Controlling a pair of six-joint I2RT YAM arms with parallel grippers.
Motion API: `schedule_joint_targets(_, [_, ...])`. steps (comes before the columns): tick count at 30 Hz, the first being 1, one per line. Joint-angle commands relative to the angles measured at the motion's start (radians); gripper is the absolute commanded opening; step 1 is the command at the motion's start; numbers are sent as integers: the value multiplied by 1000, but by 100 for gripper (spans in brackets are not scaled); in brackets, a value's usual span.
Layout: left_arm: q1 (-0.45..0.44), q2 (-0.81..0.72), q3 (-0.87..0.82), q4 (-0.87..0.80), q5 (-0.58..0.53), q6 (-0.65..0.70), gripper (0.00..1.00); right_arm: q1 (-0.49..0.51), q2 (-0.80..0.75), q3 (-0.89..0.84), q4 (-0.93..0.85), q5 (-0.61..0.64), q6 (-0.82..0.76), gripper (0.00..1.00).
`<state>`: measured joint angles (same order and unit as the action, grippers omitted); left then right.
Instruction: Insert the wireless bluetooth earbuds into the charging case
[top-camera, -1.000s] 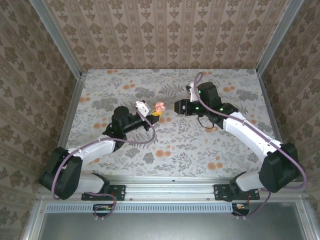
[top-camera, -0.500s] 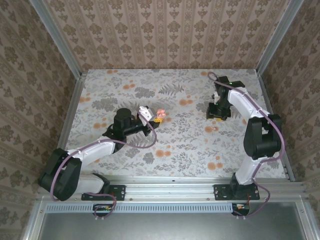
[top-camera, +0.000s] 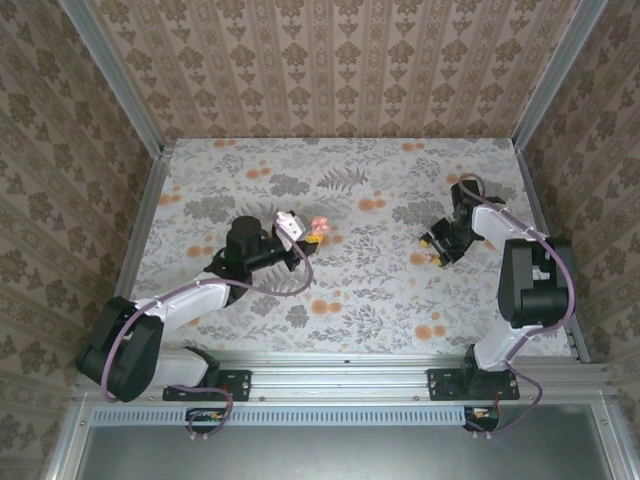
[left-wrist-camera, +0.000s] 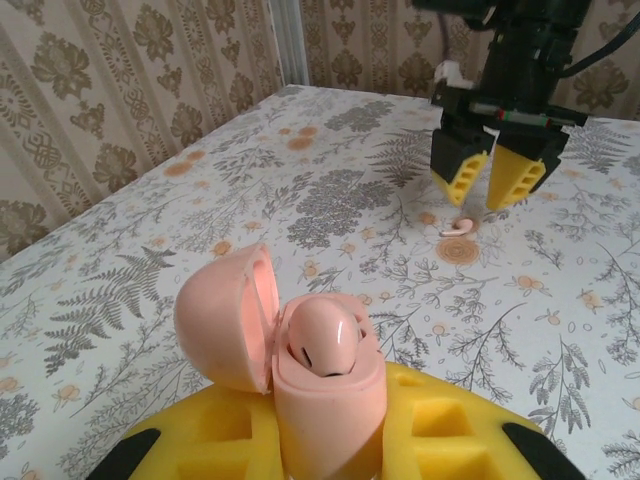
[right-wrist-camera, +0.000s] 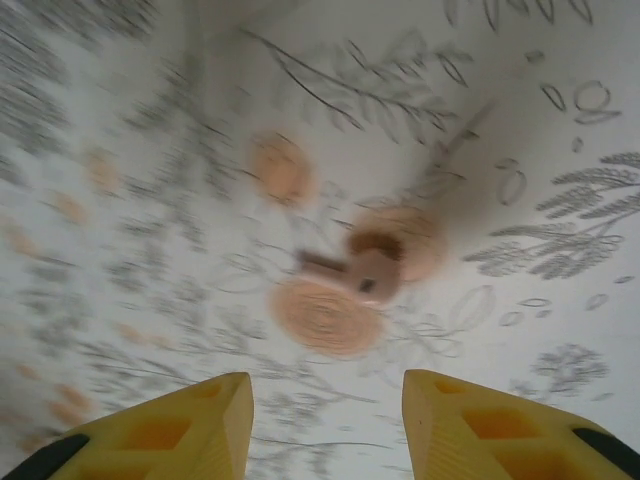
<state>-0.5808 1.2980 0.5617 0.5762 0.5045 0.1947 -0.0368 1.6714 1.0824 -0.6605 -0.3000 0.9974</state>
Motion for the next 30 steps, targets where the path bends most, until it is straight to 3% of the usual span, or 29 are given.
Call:
schedule_joint_targets(1, [11,-5,-26,36,-30,-23,10,4,-81,-18,99,55,280,45])
schedule_joint_targets(11, [34,-3,-67,87,-43,-50,10,61,-178,-122,103,213,676,46])
schedule_joint_targets(14, [36,-3,-70,97,-43,-59,10,78,-174,-103,86,244,744,41])
schedule_joint_targets(30, [34,1,-77,99,-63,-62,10,109,-1,-41,151,201,857,38])
